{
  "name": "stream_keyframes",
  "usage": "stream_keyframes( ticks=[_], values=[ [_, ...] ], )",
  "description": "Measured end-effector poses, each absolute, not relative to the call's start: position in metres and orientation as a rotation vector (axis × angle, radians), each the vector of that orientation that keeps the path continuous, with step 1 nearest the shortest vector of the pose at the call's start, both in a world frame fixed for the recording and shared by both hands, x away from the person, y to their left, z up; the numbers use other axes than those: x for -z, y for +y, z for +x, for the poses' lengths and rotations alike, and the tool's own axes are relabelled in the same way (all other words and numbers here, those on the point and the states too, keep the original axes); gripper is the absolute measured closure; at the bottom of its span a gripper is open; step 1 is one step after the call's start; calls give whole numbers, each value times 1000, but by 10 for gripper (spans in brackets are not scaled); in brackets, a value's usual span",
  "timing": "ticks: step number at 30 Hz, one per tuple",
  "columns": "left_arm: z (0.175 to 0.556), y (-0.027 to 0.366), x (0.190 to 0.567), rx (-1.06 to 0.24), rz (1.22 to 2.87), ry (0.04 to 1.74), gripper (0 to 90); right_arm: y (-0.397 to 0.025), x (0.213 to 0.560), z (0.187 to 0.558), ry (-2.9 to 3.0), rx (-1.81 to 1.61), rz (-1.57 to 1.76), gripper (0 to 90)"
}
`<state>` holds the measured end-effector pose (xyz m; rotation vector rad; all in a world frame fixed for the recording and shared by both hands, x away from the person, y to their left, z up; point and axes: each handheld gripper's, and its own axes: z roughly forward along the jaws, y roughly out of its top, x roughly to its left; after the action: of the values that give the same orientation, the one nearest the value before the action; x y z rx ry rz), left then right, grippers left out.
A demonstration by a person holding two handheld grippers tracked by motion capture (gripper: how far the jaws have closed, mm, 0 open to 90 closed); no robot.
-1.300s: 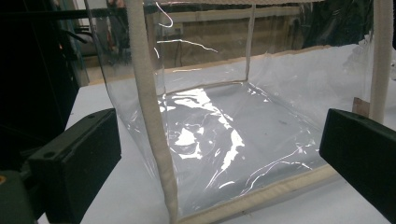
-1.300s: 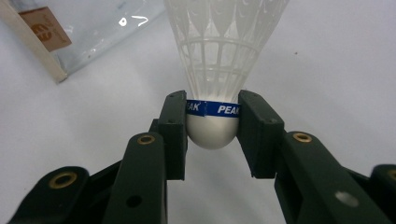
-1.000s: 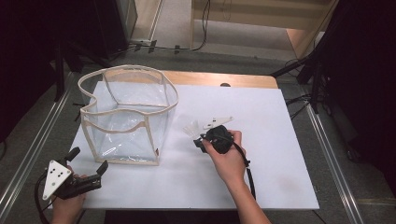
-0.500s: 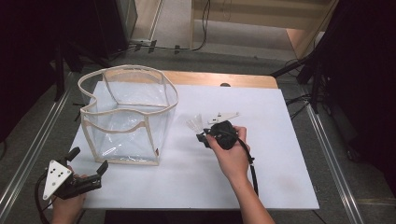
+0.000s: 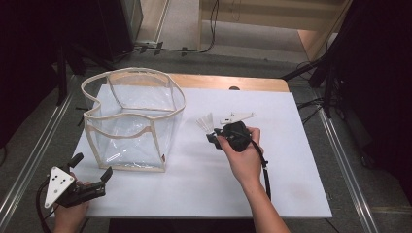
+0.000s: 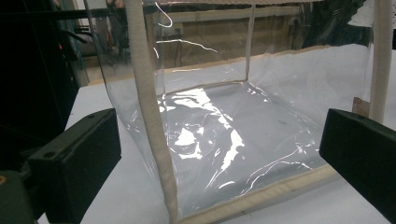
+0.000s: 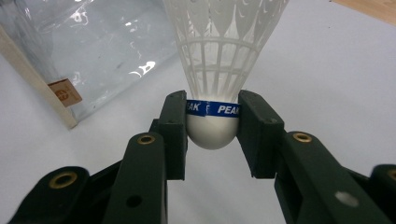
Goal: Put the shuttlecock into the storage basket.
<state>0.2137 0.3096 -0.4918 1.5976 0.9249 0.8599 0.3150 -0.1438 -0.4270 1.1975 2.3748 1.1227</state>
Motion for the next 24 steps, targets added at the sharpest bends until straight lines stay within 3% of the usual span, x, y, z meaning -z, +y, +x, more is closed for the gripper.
stream_keyframes(
  ticks=[24],
  values=[
    [214, 310, 492, -860, 1597, 925, 0, -152, 407, 318, 2308, -1200, 1172, 628]
  ],
)
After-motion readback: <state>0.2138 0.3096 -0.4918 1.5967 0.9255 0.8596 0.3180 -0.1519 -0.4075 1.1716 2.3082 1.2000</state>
